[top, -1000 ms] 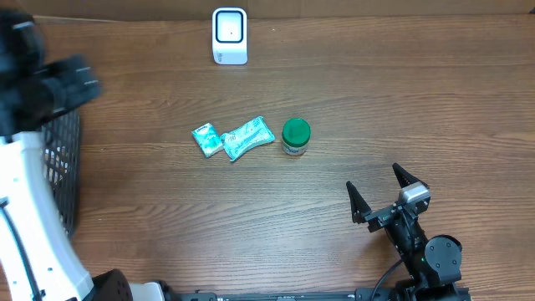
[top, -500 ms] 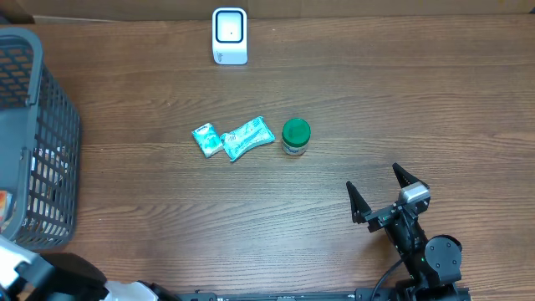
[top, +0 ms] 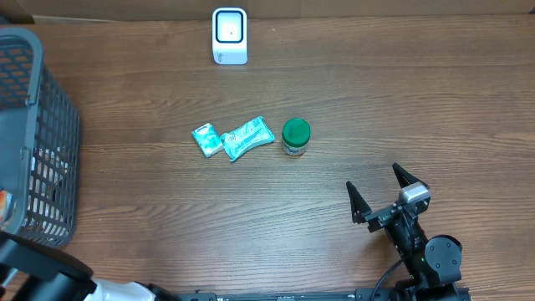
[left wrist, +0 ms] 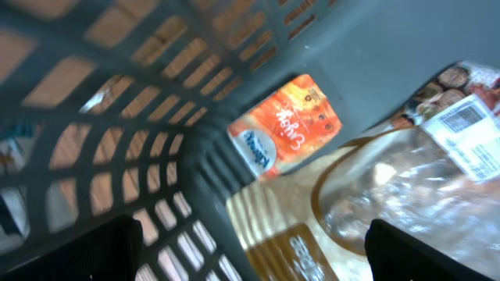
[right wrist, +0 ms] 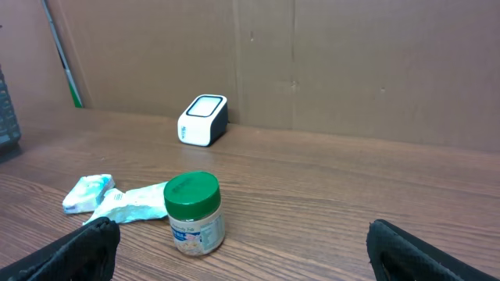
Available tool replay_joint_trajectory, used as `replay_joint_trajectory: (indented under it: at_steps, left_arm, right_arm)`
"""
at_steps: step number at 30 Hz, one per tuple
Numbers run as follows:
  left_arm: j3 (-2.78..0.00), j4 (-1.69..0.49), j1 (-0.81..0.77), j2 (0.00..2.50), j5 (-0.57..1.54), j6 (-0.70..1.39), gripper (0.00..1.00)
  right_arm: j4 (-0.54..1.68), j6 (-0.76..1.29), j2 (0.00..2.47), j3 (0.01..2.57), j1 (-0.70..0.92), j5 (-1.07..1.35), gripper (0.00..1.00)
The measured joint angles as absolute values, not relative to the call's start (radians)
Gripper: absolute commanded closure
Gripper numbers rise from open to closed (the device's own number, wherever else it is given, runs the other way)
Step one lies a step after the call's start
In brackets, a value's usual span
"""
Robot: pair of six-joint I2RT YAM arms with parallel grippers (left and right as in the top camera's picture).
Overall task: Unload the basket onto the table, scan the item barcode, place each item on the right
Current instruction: 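Reach into the basket and grasp the orange snack package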
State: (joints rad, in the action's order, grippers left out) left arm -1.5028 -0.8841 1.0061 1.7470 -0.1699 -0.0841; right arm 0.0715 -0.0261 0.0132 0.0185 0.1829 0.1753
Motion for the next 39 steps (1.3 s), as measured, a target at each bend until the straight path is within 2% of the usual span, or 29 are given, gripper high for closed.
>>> replay_joint_trajectory:
  at_steps: [12,20,21,23,25,26,31,39]
  left_arm:
    - [-1.491,-0.761,0.989,1.946,-0.177,-0.223,0.31]
    - [-1.491,-0.726,0.946,2.032,-0.180,-0.296,0.41]
    - [-1.491,-0.720,0.941,2.048,-0.187,-0.300,0.46]
    - [-1.496,-0.709,0.935,2.053,-0.198,-0.311,0.62]
    - [-1.498,-0.702,0.929,2.062,-0.223,-0.323,0.86]
    - [-1.499,-0.699,0.929,2.064,-0.238,-0.324,0.94]
    - [-1.510,-0.706,0.928,2.064,-0.281,-0.319,0.96]
    - [-1.681,-0.882,0.890,2.073,-0.296,-0.205,0.96]
  right_arm:
    - [0.072,-0.026,0.013,0.019,0.183,0.175,0.00]
    - [0.072,-0.026,0.013,0.019,0.183,0.175,0.00]
    - [0.071,-0.026,0.013,0.019,0.183,0.175,0.00]
    - [0.072,-0.026,0.013,0.019,0.183,0.176,0.00]
    - [0.072,-0.026,0.013,0.019,0.183,0.175,0.00]
    - [0.072,-0.026,0.013,0.019,0.183,0.175,0.00]
    - [0.071,-0.026,0.013,0.019,0.183,0.176,0.00]
    - [0.072,-0.026,0.013,0.019,0.183,0.175,0.00]
